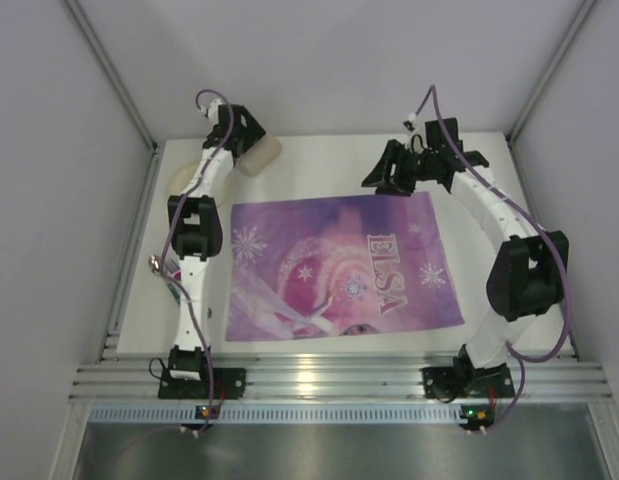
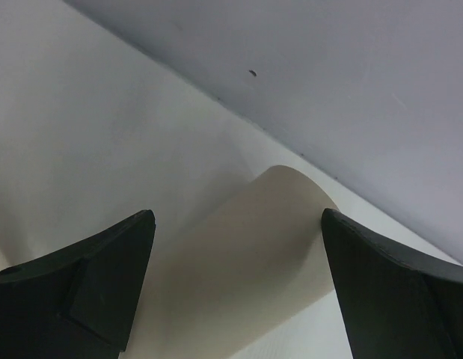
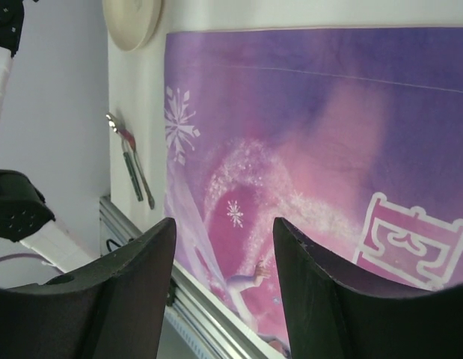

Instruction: Set the dinner table for one person

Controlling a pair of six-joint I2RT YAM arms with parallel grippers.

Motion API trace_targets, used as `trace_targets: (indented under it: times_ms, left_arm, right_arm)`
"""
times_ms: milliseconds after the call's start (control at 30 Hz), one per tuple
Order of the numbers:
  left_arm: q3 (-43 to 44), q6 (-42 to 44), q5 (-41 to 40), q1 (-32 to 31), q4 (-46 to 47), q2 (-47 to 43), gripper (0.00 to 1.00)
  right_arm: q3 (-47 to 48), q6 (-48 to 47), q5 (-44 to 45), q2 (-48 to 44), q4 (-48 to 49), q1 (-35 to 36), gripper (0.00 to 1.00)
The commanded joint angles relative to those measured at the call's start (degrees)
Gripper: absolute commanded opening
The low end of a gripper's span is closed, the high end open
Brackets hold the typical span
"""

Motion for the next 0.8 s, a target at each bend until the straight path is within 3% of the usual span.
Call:
trace_targets:
  times_ms: [0, 267, 400, 567, 767]
  left_arm:
    - [5.6, -4.1, 11.1, 3.2, 5.6, 4.1, 0.98]
    - [4.8, -8.5, 35.8, 4.4, 7.6, 5.6, 0.98]
    - [-3.1, -7.7, 38.0, 3.5, 5.8, 1.1, 0.98]
    - [-6.0, -7.4, 38.7, 3.4, 2.9, -2.1, 0.98]
    - [-11.3, -7.0, 40.0, 3.0, 1.8, -6.1, 0.98]
  right_arm:
    - [2.4, -1.7, 2.1, -0.5, -2.5, -0.4, 0.56]
    - [10.2, -2.2, 0.5, 7.0, -2.5, -0.5, 0.56]
    - [14.8, 2.7, -5.6, 14.3, 4.8, -0.3, 0.58]
    - [25.4, 8.1, -11.5, 28.7, 11.8, 2.4, 0.59]
    - [30.6, 27.5, -13.2, 40.6, 34.5, 4.6, 0.62]
